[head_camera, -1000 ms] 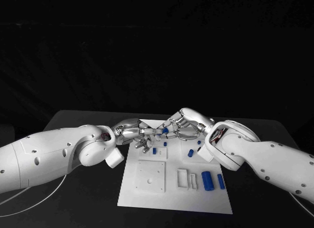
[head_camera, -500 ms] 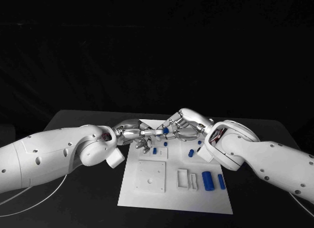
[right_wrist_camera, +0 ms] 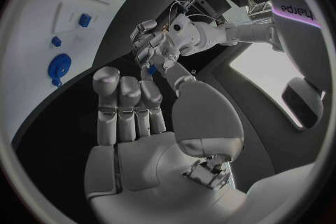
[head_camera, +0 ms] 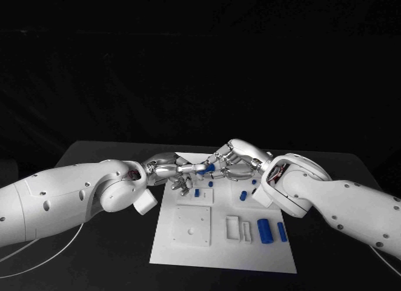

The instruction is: Assemble the parts on the task board

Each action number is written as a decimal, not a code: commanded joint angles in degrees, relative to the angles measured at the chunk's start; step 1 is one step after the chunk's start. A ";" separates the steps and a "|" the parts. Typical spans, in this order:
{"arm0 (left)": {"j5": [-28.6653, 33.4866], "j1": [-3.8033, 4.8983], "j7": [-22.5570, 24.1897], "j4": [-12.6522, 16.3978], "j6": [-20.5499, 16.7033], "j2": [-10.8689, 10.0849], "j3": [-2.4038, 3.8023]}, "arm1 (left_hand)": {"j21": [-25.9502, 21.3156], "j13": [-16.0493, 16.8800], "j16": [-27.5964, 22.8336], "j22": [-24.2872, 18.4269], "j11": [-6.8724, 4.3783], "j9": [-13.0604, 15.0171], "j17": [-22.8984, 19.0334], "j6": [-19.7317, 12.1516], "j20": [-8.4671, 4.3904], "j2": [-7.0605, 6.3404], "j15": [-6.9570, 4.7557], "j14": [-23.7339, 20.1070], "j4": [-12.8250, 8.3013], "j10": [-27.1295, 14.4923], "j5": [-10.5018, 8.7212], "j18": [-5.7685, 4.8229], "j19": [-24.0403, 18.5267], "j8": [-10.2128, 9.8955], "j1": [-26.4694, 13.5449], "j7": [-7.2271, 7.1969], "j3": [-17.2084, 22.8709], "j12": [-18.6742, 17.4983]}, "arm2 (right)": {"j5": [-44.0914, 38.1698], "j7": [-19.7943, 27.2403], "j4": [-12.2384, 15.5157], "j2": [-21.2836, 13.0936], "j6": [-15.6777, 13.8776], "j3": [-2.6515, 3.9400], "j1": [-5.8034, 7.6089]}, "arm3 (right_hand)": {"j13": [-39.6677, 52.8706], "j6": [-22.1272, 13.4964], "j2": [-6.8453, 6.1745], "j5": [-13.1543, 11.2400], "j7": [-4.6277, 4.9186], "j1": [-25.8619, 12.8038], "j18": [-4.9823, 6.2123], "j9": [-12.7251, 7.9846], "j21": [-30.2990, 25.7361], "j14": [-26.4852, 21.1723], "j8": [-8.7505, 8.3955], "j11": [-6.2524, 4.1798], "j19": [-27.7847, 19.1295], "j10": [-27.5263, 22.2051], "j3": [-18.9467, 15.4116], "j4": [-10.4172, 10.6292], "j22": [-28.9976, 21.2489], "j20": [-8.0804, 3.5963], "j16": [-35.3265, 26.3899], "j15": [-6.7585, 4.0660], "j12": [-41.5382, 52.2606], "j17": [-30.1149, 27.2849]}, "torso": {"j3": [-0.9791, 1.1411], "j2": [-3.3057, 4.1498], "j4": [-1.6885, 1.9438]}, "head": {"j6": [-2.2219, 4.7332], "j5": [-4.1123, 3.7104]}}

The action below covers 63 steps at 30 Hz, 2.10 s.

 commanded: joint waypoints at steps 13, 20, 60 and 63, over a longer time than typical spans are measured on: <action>0.58 0.01 0.36 -0.22 0.54 -0.22 0.03 | -0.26 0.07 -0.06 1.10 0.09 0.12 -0.11 -0.12 0.39 0.70 0.18 -0.21 -0.33 0.94 1.24 -0.56 0.09 0.15 0.17 0.28 -0.62 0.08 | -0.91 0.17 -0.59 -0.19 1.40 0.01 -0.02 | 0.16 1.98 -0.01 -0.21 -1.15 0.68 -0.28 1.33 -0.26 0.20 0.42 -0.03 0.44 0.38 0.30 0.02 0.80 0.09 0.21 -0.26 -0.17 0.10 | 0.00 0.00 0.06 | -0.01 -0.12; 0.65 0.01 0.28 -0.31 0.50 -0.24 0.03 | -0.29 0.05 -0.02 1.09 0.00 -0.03 -0.18 -0.20 0.32 2.84 0.10 -0.21 -2.06 0.92 3.13 -0.63 0.08 0.14 2.11 0.13 -0.66 0.05 | -0.92 0.14 -0.36 -0.18 1.95 0.01 -0.02 | 0.17 1.97 -0.05 -0.28 -1.15 0.64 -0.29 1.33 -0.52 0.22 0.41 -0.03 0.56 0.41 0.38 0.03 1.12 0.08 0.19 -0.26 -0.23 0.14 | -0.01 0.01 -0.01 | -0.04 -0.03; 5.77 0.00 -0.34 -0.41 4.33 -0.10 0.03 | 0.06 -0.75 0.24 1.08 0.03 -3.01 0.08 -1.36 0.42 2.70 0.22 -0.82 -7.83 0.91 13.83 -0.66 -0.67 0.02 3.31 0.31 2.68 -0.86 | -1.39 -0.49 -0.73 0.24 2.64 0.00 -0.07 | 0.16 1.96 0.04 -0.50 -1.14 0.77 -0.30 1.34 -0.99 0.18 0.42 -0.03 0.69 0.39 0.24 -0.04 1.48 0.08 0.06 -0.26 -0.34 0.12 | 0.00 -0.01 0.01 | -0.23 0.03; 6.56 0.00 -0.90 -0.40 4.72 -0.14 0.02 | -0.10 -0.67 0.03 1.05 0.20 -3.72 -0.05 -1.94 0.55 2.16 0.40 -1.04 -5.63 0.50 13.01 -0.63 -0.72 0.02 1.60 0.68 1.12 -0.81 | -1.40 -0.48 -0.70 0.26 2.70 0.00 -0.07 | 0.16 1.96 0.04 -0.50 -1.14 0.77 -0.30 1.34 -0.99 0.18 0.42 -0.03 0.69 0.39 0.24 -0.04 1.48 0.08 0.06 -0.26 -0.34 0.12 | 0.00 -0.01 0.00 | -0.26 0.03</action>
